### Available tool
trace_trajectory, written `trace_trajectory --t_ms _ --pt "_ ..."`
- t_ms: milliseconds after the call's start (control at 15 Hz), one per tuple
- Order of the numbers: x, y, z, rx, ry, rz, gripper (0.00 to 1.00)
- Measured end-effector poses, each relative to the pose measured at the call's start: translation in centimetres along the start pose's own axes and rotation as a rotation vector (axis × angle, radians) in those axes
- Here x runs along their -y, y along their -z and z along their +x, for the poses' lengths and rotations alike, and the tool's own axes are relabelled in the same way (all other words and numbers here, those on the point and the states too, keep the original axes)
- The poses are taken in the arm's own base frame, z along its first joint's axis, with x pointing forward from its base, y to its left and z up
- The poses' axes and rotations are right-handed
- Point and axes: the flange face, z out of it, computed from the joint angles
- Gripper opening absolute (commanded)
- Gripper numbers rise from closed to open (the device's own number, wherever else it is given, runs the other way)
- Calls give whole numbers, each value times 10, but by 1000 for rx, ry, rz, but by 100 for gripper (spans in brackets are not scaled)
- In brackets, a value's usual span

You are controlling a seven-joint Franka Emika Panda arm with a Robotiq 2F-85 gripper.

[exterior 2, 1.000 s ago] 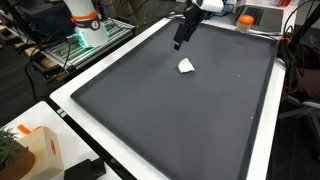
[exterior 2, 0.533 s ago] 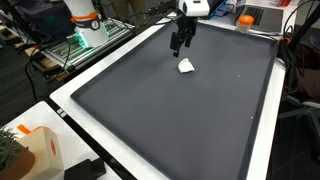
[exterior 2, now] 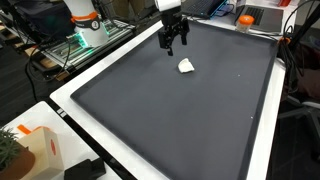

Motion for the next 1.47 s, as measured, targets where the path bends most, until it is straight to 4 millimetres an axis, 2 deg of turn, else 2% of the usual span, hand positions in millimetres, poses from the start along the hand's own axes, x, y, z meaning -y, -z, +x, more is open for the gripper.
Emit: trace_trajectory --t_ms 400,733,867,1133,1267,1467 --pt "6 5 6 -119 18 47 100" --pt "2 2 4 -230 27 78 100" --pt "4 1 -2 -268 54 95 100" --pt "16 2 -28 -315 154 149 100" --pt "11 1 -38 -326 185 160 100" --pt "-6 1 -42 -350 164 155 100"
